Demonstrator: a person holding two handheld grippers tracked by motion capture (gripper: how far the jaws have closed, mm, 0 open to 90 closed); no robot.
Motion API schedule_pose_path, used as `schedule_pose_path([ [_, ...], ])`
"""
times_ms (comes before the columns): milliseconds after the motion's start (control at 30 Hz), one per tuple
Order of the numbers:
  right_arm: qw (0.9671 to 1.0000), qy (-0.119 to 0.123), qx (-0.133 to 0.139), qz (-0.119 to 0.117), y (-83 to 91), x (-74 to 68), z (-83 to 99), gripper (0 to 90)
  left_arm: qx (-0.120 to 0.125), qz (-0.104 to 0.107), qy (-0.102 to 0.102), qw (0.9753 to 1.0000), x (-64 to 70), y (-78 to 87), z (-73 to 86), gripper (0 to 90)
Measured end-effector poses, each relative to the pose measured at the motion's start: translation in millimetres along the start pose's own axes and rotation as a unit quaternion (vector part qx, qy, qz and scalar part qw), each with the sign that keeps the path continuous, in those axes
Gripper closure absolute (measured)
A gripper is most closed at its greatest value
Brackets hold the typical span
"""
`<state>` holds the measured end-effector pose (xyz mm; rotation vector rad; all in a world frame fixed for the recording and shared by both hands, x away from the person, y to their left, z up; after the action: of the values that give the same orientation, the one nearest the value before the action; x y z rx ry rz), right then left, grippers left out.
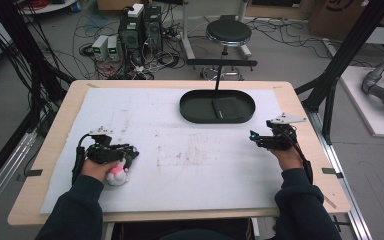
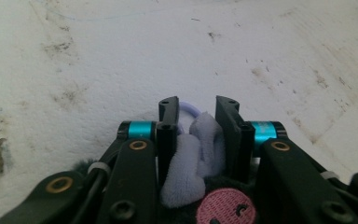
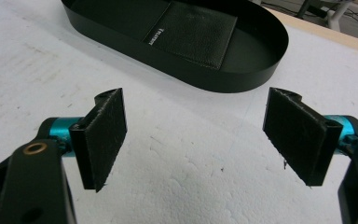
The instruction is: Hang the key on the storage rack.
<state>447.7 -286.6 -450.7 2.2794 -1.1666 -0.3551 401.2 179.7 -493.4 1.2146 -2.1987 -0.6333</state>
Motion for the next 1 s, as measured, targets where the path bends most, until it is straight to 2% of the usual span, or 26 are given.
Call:
schedule_pose_path([
  [167, 1.0000, -0.002, 0.001, 0.000, 0.9, 0.6, -0.1, 21.9, 0.004, 0.007, 0.006, 0.9999, -1.3, 1.6, -1.2, 76.6],
  [267, 1.0000, -0.003, 0.002, -0.001, 1.0, 0.7, -0.3, 21.9, 0.011, 0.015, 0.002, 0.9998, -0.5, 3.3, -2.8, 78.2],
  [433, 1.0000, -0.001, 0.001, -0.002, -0.3, 1.5, -0.1, 21.9, 0.033, 0.020, -0.034, 0.9987, 4.6, 5.8, -11.9, 78.5],
  [500, 1.0000, -0.002, 0.002, -0.001, -0.4, 1.5, -0.3, 21.9, 0.048, 0.019, -0.057, 0.9971, 7.8, 6.1, -18.6, 78.5],
  [533, 1.0000, -0.005, 0.003, -0.002, -0.1, 1.1, -0.3, 21.9, 0.070, 0.017, -0.077, 0.9945, 12.0, 5.7, -26.2, 78.5],
  [567, 1.0000, -0.005, 0.003, -0.002, 0.0, 1.0, -0.4, 21.9, 0.070, 0.017, -0.077, 0.9945, 12.0, 5.7, -26.2, 78.5],
  [600, 1.0000, -0.005, 0.003, -0.002, 0.0, 1.0, -0.4, 21.9, 0.077, 0.020, -0.088, 0.9930, 15.3, 5.1, -30.5, 78.5],
  [633, 1.0000, -0.006, 0.003, -0.002, 0.3, 0.9, -0.4, 21.9, 0.077, 0.028, -0.100, 0.9916, 20.7, 1.9, -32.8, 78.4],
  [667, 1.0000, -0.006, 0.003, -0.002, 0.4, 0.7, -0.3, 21.9, 0.077, 0.028, -0.100, 0.9916, 20.7, 1.9, -32.8, 78.3],
  [700, 1.0000, -0.006, 0.003, -0.002, 0.4, 0.7, -0.2, 21.9, 0.067, 0.036, -0.102, 0.9919, 24.3, -2.6, -30.5, 77.7],
  [733, 1.0000, -0.005, 0.002, -0.002, 0.4, 0.6, -0.2, 21.9, 0.057, 0.036, -0.102, 0.9925, 26.0, -6.2, -27.9, 76.1],
  [800, 1.0000, -0.005, 0.002, -0.002, 0.3, 0.6, -0.2, 22.0, 0.048, 0.026, -0.114, 0.9920, 27.4, -10.1, -25.4, 67.3],
  [833, 1.0000, -0.005, 0.002, -0.002, 0.3, 0.6, -0.2, 22.0, 0.051, 0.011, -0.113, 0.9923, 27.2, -10.4, -26.7, 67.3],
  [867, 1.0000, -0.005, 0.002, -0.002, 0.2, 0.5, -0.1, 22.0, 0.055, -0.011, -0.110, 0.9924, 25.5, -8.9, -28.7, 55.6],
  [900, 1.0000, -0.005, 0.002, -0.004, 0.2, 0.7, 0.1, 22.0, 0.068, -0.042, -0.105, 0.9912, 24.1, -1.8, -33.8, 38.0],
  [933, 1.0000, -0.005, 0.001, -0.004, 0.5, 0.9, 0.3, 22.1, 0.068, -0.042, -0.105, 0.9912, 24.1, -1.8, -33.8, 35.5],
  [1000, 1.0000, -0.007, 0.001, -0.004, 0.6, 1.0, 0.3, 22.9, 0.091, -0.071, -0.108, 0.9875, 24.5, 11.2, -39.1, 34.0],
])
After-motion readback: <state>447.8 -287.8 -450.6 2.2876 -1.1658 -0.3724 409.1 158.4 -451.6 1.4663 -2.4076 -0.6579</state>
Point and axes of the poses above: each handheld gripper's, and its own axes: y roughly backward along the jaws, z roughly out of its underside, x roughly to its right, the point moved 9 cm from there along -y, roughly forward along the jaws, and after that the axes turned 6 degrees about -z, right-handed, at the moved point
